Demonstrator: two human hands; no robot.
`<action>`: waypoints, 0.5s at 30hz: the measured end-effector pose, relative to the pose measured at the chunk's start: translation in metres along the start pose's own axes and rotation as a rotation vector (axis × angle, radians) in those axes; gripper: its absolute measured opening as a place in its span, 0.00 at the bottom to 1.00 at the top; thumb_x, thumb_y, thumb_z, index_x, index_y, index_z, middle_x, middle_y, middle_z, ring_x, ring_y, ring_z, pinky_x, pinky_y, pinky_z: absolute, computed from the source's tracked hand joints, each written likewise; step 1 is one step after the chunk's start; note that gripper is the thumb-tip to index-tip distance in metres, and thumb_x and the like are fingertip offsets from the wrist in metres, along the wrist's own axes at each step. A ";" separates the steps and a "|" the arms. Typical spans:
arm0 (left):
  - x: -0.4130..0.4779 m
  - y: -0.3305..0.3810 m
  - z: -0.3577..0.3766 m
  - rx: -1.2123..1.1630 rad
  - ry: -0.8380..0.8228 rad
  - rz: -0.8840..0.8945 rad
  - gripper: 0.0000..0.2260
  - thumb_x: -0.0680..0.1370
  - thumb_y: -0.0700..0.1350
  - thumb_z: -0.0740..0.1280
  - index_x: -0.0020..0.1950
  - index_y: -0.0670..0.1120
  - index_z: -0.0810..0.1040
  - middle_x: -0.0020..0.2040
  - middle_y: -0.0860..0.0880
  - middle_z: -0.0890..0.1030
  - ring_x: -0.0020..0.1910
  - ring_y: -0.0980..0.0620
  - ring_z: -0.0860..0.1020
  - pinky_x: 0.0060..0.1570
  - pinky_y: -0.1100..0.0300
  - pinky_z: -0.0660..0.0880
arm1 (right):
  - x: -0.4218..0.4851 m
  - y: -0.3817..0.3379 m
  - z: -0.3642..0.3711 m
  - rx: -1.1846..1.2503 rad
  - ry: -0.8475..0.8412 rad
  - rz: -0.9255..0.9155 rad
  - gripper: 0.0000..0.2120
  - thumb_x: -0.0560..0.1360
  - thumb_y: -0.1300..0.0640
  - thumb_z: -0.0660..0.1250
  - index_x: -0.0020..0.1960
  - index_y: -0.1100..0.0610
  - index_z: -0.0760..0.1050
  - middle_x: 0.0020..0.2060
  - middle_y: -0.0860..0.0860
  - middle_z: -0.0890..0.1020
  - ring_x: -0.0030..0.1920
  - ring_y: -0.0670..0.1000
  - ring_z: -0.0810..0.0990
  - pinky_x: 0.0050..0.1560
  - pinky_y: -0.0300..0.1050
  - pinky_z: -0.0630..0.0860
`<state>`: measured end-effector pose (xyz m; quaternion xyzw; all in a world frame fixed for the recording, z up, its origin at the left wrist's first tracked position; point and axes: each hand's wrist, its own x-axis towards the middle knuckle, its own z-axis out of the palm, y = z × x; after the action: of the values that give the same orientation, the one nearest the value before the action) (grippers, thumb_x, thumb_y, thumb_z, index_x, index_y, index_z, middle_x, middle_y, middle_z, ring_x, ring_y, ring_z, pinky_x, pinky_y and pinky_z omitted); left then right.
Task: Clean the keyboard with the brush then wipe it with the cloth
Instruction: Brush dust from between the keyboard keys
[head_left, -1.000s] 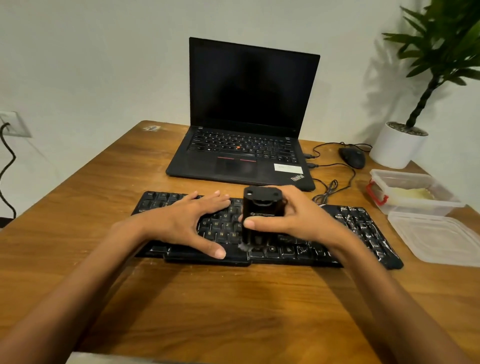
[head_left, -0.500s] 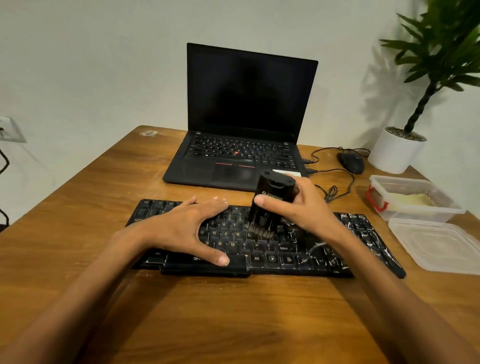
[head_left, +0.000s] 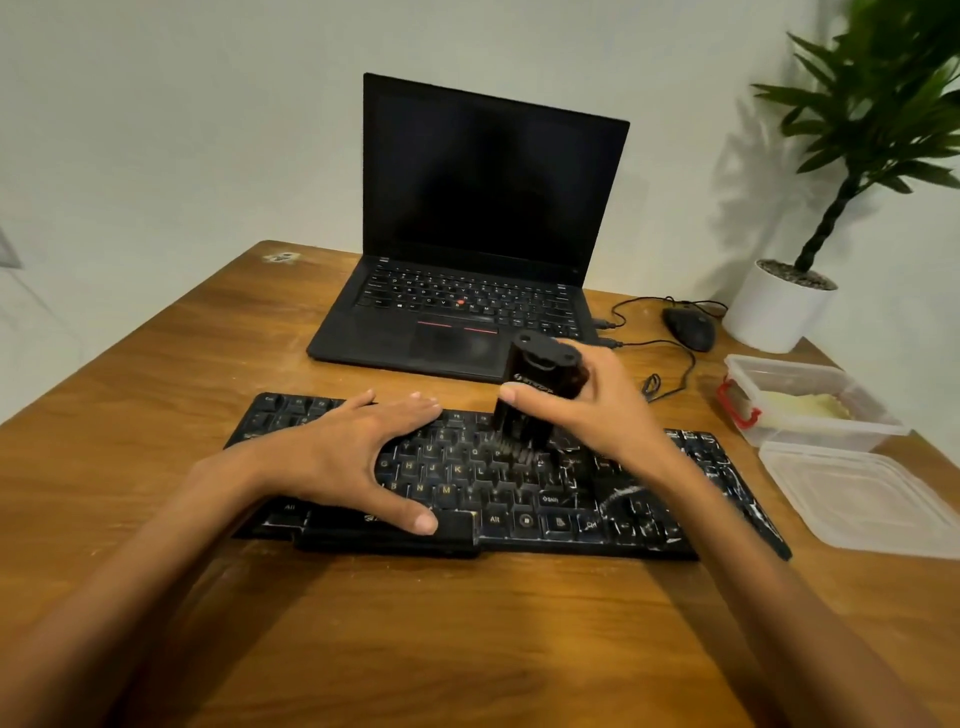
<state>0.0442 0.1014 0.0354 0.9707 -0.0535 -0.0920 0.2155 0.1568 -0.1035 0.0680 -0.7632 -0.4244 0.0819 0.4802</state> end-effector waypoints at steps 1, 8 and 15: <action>0.000 0.000 0.000 0.000 -0.003 0.011 0.55 0.54 0.78 0.58 0.75 0.57 0.44 0.68 0.66 0.42 0.64 0.72 0.38 0.59 0.73 0.28 | -0.003 -0.002 -0.002 0.036 -0.049 -0.007 0.12 0.64 0.48 0.74 0.44 0.47 0.75 0.39 0.44 0.81 0.41 0.40 0.79 0.41 0.32 0.74; -0.003 0.005 0.001 0.078 0.024 0.031 0.48 0.61 0.75 0.59 0.74 0.59 0.43 0.71 0.65 0.40 0.69 0.69 0.36 0.55 0.76 0.25 | -0.022 0.002 -0.021 -0.005 -0.014 0.040 0.14 0.63 0.46 0.73 0.43 0.51 0.75 0.37 0.46 0.81 0.40 0.40 0.79 0.40 0.33 0.74; -0.008 0.029 0.025 0.091 -0.070 0.110 0.35 0.71 0.66 0.59 0.70 0.64 0.41 0.72 0.66 0.39 0.63 0.77 0.33 0.64 0.72 0.29 | -0.034 0.000 -0.006 0.028 -0.193 0.003 0.13 0.66 0.50 0.74 0.48 0.53 0.77 0.43 0.50 0.83 0.46 0.46 0.81 0.46 0.39 0.78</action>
<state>0.0291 0.0666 0.0268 0.9713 -0.1184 -0.1112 0.1739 0.1384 -0.1316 0.0617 -0.7456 -0.4665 0.1619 0.4476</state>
